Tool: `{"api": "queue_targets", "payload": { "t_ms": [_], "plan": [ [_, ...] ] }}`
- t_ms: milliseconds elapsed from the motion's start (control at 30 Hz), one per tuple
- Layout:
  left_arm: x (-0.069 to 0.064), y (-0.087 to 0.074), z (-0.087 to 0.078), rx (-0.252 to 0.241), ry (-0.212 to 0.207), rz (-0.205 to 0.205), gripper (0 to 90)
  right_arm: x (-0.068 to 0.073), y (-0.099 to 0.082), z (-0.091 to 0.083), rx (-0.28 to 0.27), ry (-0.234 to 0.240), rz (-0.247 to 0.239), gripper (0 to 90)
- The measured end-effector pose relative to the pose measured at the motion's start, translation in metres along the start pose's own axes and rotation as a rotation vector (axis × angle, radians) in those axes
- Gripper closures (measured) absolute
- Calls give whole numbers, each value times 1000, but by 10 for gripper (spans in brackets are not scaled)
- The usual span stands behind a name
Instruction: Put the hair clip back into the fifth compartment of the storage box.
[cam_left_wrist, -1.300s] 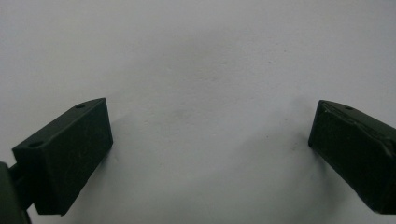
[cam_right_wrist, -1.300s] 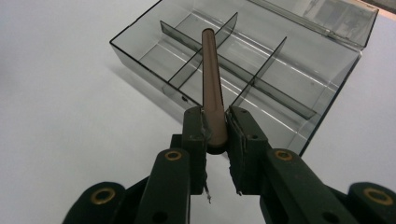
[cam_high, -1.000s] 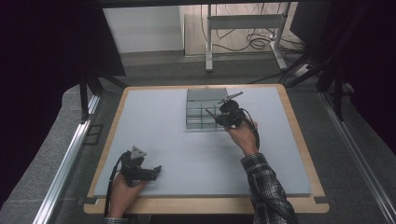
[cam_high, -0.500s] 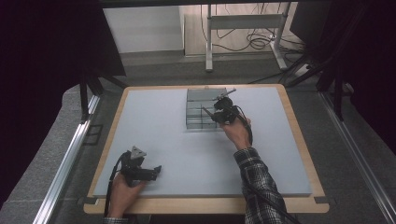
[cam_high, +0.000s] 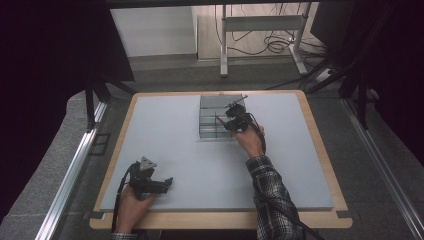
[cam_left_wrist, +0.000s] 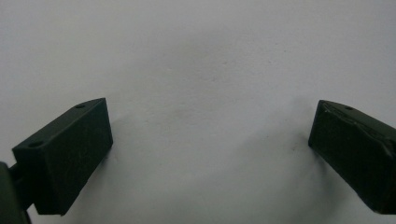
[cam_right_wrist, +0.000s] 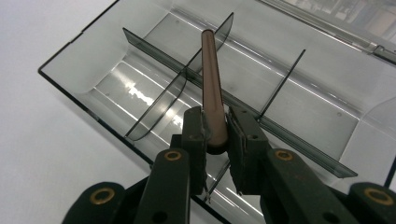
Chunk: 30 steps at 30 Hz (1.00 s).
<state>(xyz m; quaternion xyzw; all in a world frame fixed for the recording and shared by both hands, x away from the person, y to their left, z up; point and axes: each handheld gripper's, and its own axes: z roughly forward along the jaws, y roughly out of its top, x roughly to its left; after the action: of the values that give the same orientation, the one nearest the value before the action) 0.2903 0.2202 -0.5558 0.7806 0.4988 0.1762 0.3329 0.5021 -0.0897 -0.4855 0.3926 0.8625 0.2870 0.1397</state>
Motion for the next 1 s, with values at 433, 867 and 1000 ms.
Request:
{"api": "queue_targets", "payload": {
  "t_ms": [433,867,1000],
  "plan": [
    [0,0,0,0,0,0,1,-3,0,9,11,-6,4,742],
    [0,0,0,2,1,2,0,-3,4,3,-13,-15,11,662],
    [0,0,0,2,1,2,1,-1,4,1,-21,-16,5,640]
  ]
}}
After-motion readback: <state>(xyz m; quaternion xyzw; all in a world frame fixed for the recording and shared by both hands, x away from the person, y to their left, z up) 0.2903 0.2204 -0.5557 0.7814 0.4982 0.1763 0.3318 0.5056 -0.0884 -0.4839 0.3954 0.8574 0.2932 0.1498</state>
